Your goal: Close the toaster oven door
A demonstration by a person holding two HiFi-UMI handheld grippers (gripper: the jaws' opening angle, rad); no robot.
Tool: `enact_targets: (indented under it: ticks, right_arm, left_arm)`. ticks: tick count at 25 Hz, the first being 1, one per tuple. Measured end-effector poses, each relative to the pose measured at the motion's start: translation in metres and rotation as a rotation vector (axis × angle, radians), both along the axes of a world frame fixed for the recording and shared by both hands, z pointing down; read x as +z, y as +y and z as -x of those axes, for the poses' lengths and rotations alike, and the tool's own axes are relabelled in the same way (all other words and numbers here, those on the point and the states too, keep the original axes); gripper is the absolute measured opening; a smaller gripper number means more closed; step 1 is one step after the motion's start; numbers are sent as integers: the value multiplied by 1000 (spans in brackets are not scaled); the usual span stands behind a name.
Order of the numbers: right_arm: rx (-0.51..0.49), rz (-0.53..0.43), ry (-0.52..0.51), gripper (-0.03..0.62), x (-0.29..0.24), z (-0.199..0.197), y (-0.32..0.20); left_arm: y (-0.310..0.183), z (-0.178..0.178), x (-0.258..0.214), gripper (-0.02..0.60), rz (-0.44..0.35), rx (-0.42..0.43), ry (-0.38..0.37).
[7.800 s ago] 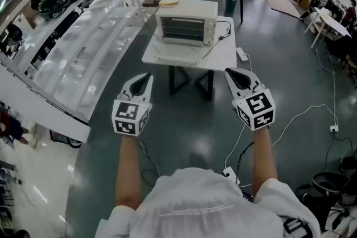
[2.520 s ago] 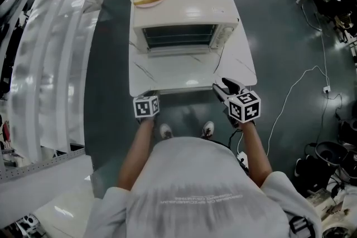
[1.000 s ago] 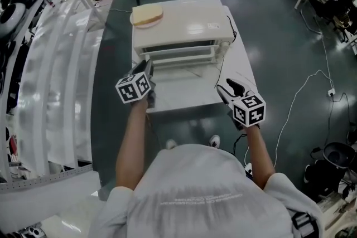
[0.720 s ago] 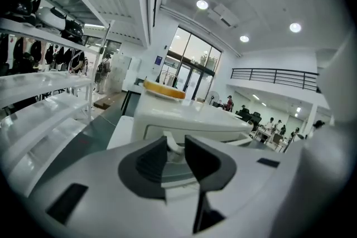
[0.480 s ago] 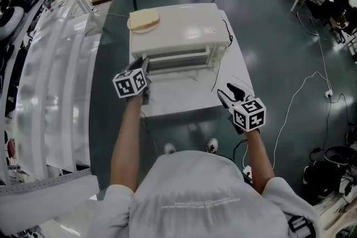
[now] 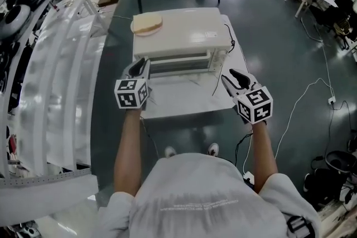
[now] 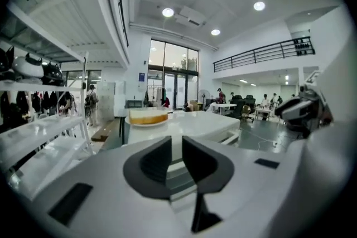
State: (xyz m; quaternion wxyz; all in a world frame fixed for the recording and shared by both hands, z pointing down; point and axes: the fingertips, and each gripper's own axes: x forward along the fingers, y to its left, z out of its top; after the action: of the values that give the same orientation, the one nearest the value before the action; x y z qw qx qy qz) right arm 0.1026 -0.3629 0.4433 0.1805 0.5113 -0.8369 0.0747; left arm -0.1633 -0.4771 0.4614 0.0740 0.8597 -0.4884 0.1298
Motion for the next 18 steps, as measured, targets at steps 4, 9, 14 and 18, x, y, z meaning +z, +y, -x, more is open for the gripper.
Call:
enact_targets:
  ticks: [4, 9, 14, 18]
  right_arm:
    - [11, -71, 7, 63, -36, -6, -18]
    - [2, -148, -8, 32, -75, -5, -30]
    - [-26, -200, 71, 20, -97, 3, -32]
    - [-58, -211, 99, 18, -113, 11, -35]
  left_arm:
    - [13, -6, -30, 46, -90, 41, -67]
    - [29, -11, -64, 31, -172, 75, -127]
    - [41, -18, -90, 18, -221, 98, -149]
    - [52, -31, -115, 20, -269, 141, -164]
